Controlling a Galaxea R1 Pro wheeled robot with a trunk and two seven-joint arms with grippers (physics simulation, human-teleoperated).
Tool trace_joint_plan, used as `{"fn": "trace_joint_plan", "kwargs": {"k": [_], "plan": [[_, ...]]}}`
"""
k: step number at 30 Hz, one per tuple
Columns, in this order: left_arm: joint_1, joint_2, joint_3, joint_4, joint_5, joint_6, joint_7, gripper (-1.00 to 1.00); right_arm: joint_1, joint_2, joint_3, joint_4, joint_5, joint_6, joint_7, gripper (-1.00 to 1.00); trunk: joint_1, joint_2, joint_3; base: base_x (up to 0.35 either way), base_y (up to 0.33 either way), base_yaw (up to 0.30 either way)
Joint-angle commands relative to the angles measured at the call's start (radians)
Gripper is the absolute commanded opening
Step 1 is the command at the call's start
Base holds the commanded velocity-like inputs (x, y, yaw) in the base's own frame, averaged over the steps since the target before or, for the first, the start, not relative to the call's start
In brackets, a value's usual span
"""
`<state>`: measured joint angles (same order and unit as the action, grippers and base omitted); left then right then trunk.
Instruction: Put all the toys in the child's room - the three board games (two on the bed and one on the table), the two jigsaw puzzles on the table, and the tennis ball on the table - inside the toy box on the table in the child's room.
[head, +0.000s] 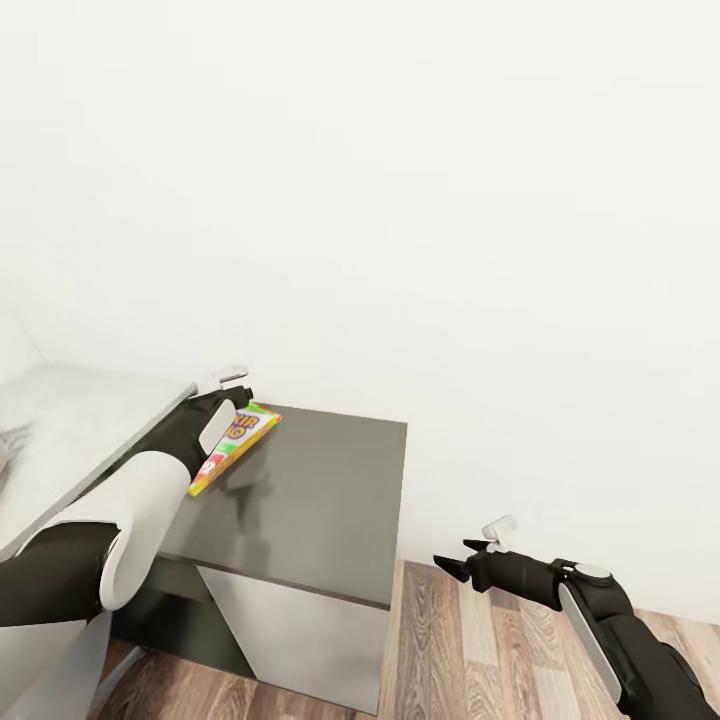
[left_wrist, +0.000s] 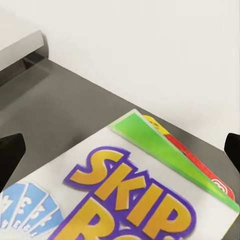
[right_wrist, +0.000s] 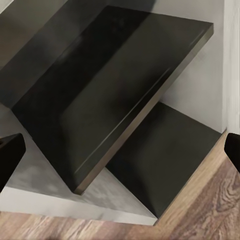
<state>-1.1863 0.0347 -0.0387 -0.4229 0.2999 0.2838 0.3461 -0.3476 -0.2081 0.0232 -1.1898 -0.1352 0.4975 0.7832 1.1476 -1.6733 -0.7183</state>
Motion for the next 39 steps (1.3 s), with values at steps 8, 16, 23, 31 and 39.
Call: {"fn": "trace_joint_plan", "kwargs": {"k": [8, 16, 23, 31, 39], "plan": [[0.000, 0.002, -0.005, -0.002, 0.007, -0.015, 0.005, 1.00, -0.001, -0.001, 0.002, -0.001, -0.010, 0.009, -0.003, 1.00, 0.023, -0.043, -0.020, 0.000, 0.000, 0.000], [0.000, 0.002, -0.004, -0.002, 0.006, -0.024, 0.005, 1.00, -0.001, -0.001, 0.003, -0.001, -0.010, 0.009, -0.003, 1.00, 0.023, -0.043, -0.020, 0.000, 0.000, 0.000], [0.000, 0.005, -0.004, -0.002, 0.005, -0.024, 0.006, 1.00, -0.001, -0.001, 0.003, -0.001, -0.009, 0.009, -0.004, 1.00, 0.031, -0.057, -0.026, 0.000, 0.000, 0.000], [0.000, 0.025, -0.004, -0.002, 0.005, -0.026, 0.007, 1.00, -0.001, 0.000, 0.004, 0.000, -0.009, 0.009, -0.004, 1.00, 0.061, -0.113, -0.051, 0.000, 0.000, 0.000], [0.000, 0.029, -0.004, -0.002, 0.005, -0.026, 0.007, 1.00, -0.001, 0.001, 0.004, 0.001, -0.009, 0.009, -0.004, 1.00, 0.069, -0.127, -0.057, 0.000, 0.000, 0.000]]}}
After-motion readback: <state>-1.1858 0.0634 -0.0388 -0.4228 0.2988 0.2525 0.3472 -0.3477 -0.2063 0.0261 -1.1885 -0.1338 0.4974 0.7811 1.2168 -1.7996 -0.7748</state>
